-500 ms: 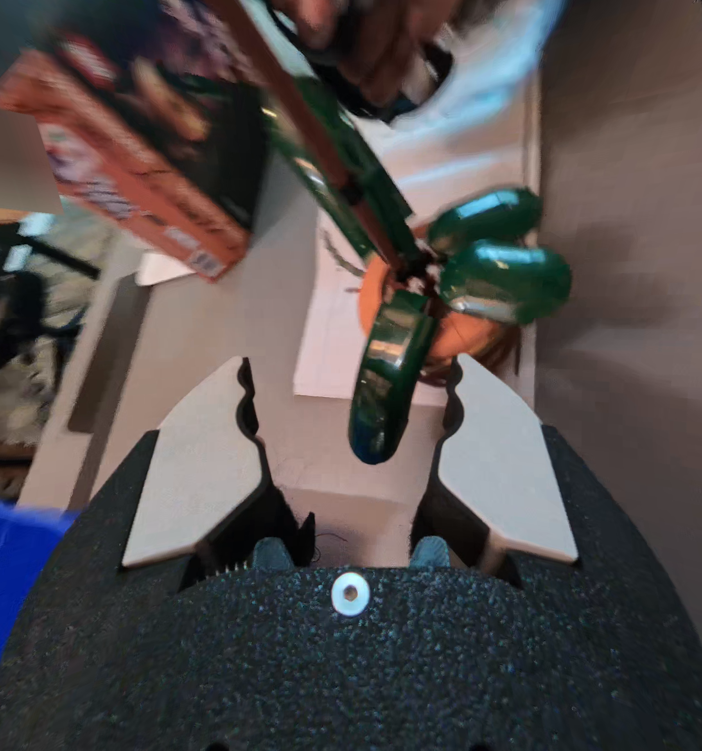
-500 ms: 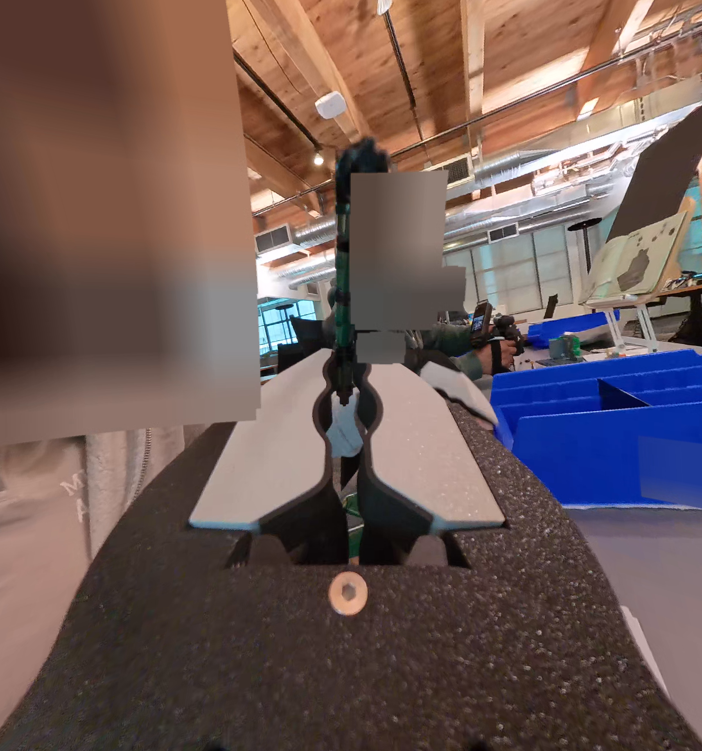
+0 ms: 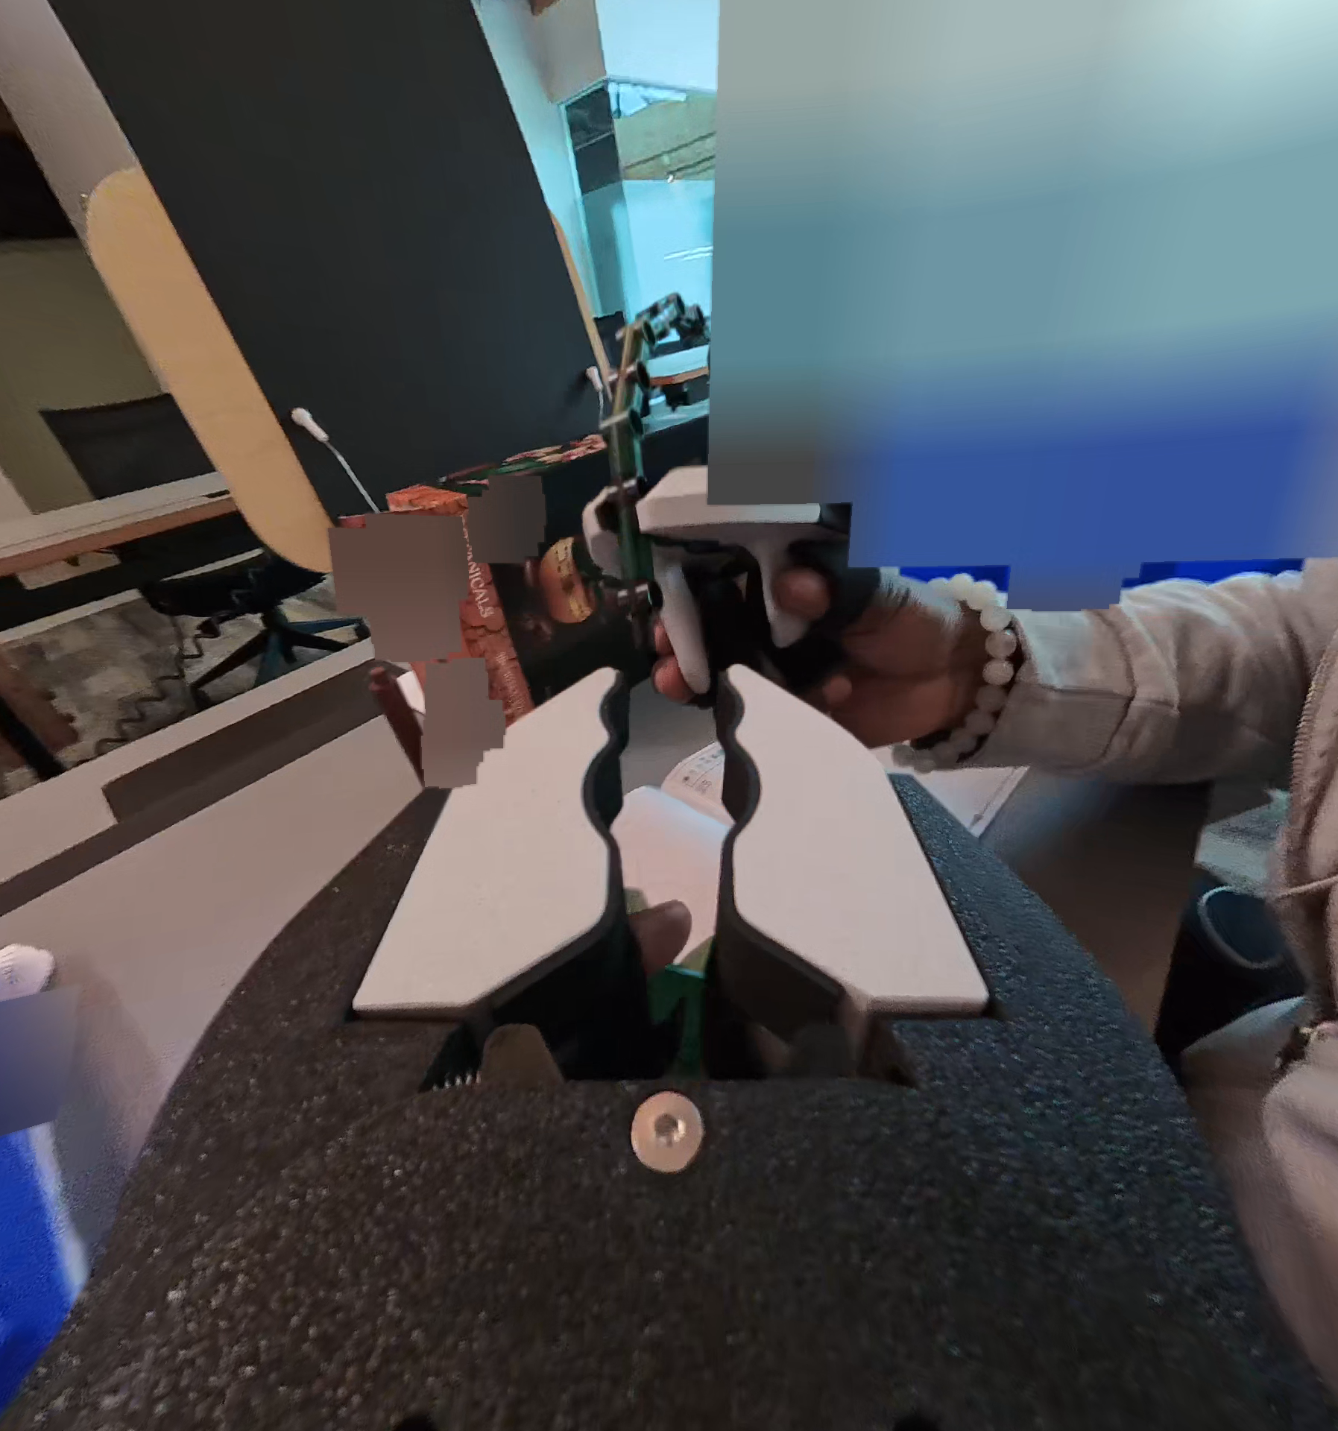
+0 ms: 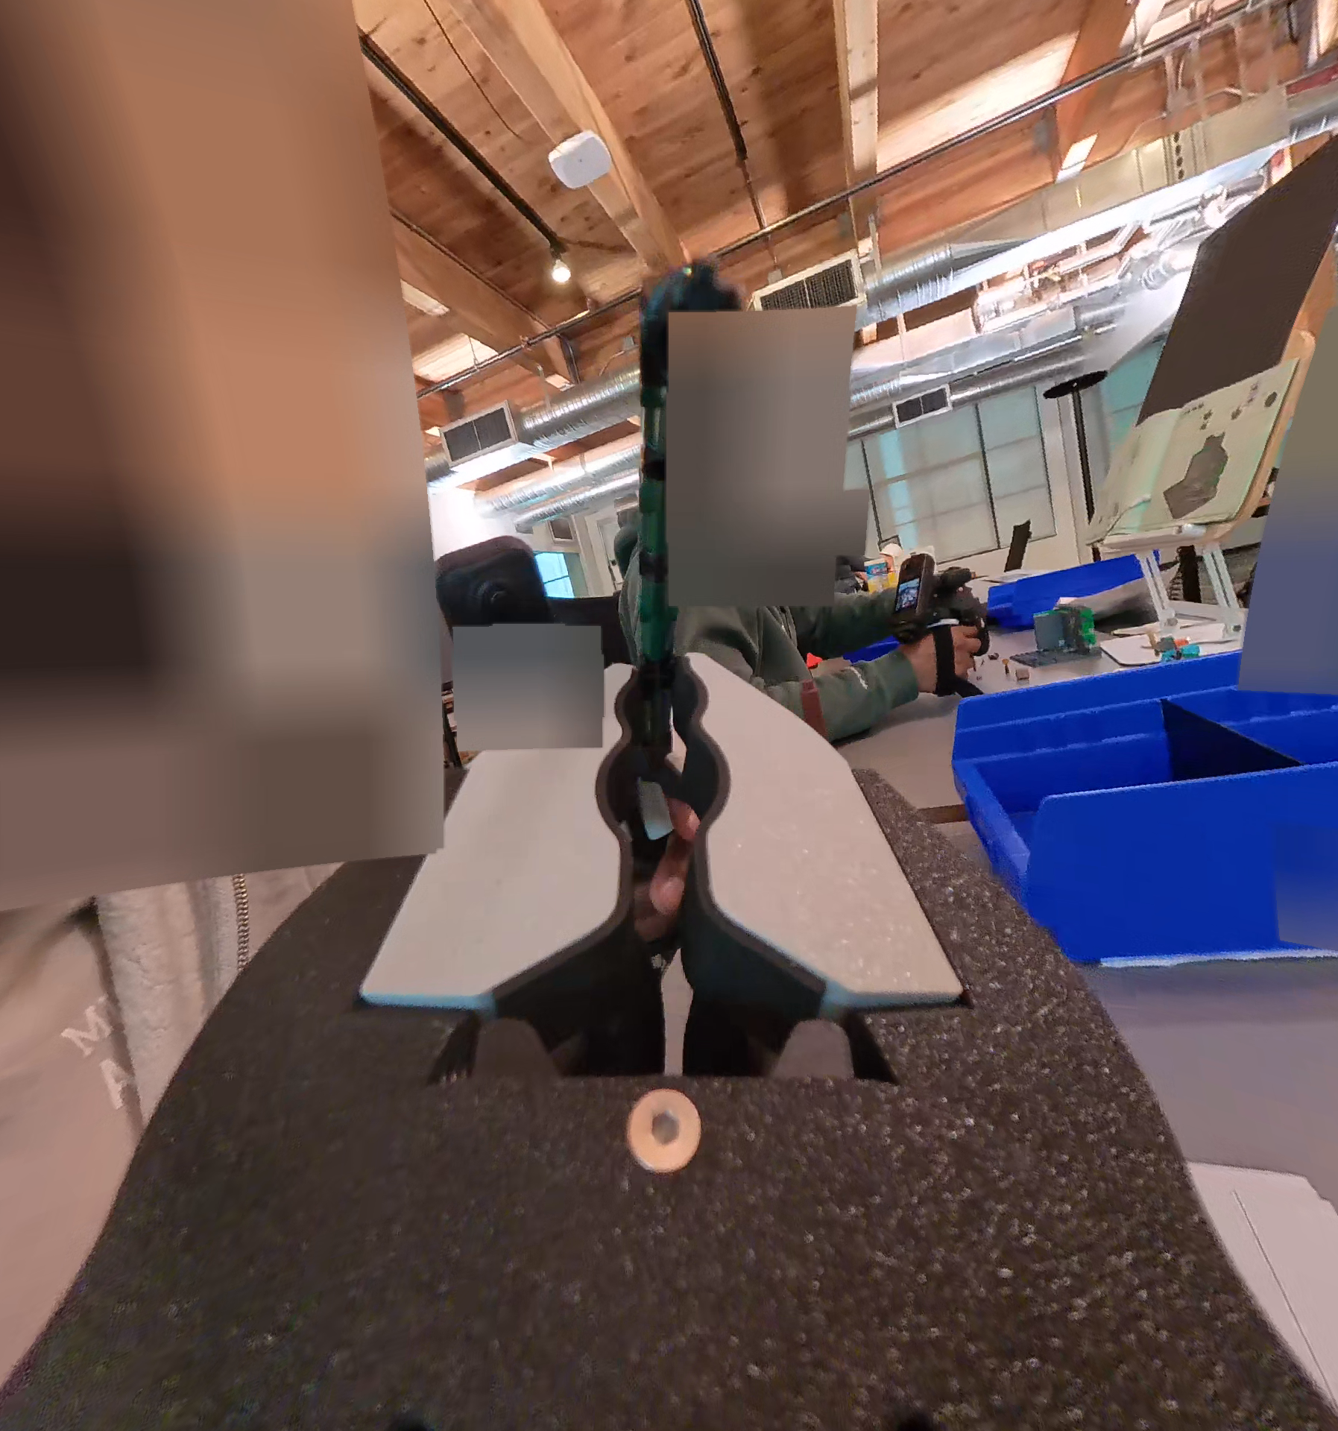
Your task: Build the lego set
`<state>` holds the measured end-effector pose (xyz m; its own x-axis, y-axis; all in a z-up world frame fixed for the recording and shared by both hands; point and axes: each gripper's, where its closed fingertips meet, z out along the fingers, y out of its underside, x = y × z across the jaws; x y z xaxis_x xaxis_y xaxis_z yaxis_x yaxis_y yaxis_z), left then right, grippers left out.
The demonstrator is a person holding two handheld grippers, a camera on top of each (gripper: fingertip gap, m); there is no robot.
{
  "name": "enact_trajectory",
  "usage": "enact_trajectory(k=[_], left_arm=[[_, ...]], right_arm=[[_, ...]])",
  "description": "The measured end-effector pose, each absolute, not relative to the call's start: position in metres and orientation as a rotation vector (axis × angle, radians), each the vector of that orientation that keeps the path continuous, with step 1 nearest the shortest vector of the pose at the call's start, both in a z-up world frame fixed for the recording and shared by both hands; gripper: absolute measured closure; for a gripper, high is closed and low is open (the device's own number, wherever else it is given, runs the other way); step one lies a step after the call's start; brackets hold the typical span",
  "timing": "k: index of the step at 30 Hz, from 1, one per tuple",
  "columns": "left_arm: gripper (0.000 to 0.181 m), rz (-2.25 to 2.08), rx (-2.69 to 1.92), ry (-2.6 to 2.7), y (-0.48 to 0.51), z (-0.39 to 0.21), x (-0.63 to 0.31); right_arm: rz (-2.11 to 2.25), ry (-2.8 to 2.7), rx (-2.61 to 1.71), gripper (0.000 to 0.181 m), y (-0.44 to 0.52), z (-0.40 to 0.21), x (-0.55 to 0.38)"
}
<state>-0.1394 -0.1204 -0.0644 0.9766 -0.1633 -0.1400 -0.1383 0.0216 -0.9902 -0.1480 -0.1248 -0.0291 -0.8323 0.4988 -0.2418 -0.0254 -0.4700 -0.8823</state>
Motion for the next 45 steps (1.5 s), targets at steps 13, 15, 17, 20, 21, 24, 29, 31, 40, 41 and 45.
enact_trajectory(k=[13, 15, 17, 20, 21, 24, 29, 31, 40, 41, 45], left_arm=[[0.179, -0.16, -1.479, 0.221, -0.121, -0.054, -0.134], [0.179, -0.191, -1.469, 0.213, -0.121, -0.055, -0.135], [0.179, -0.19, -1.464, 0.214, -0.119, -0.056, -0.135], [0.178, -0.19, -1.459, 0.212, -0.118, -0.057, -0.137], [0.178, -0.181, -1.47, 0.213, -0.118, -0.059, -0.138], [0.156, -0.027, -1.547, 0.197, -0.129, -0.069, -0.16], [0.138, 0.245, -1.718, 0.185, -0.154, -0.099, -0.199], [0.129, 0.262, -1.772, 0.223, -0.151, -0.112, -0.198], [0.132, 0.329, -1.78, 0.278, -0.132, -0.113, -0.198], [0.136, 0.317, -1.766, 0.275, -0.131, -0.112, -0.198], [0.143, 0.307, -1.775, 0.307, -0.126, -0.115, -0.2]], right_arm=[[2.209, -1.643, -0.673, 0.162, -0.131, -0.037, -0.141], [2.123, -1.732, -0.632, 0.175, -0.134, -0.042, -0.141], [2.073, -1.758, -0.593, 0.18, -0.134, -0.041, -0.142], [2.059, -1.832, -0.612, 0.175, -0.133, -0.044, -0.144], [2.043, -1.864, -0.61, 0.175, -0.134, -0.046, -0.145], [2.0, -2.012, -0.597, 0.175, -0.131, -0.049, -0.146], [1.763, -2.254, -0.253, 0.176, -0.114, -0.045, -0.161], [1.593, -2.271, -0.077, 0.175, -0.104, -0.05, -0.178], [1.918, -2.337, -0.301, 0.176, -0.127, -0.074, -0.199], [1.891, -2.329, -0.367, 0.176, -0.127, -0.074, -0.198], [1.77, -2.01, -0.73, 0.176, -0.109, -0.057, -0.202]])
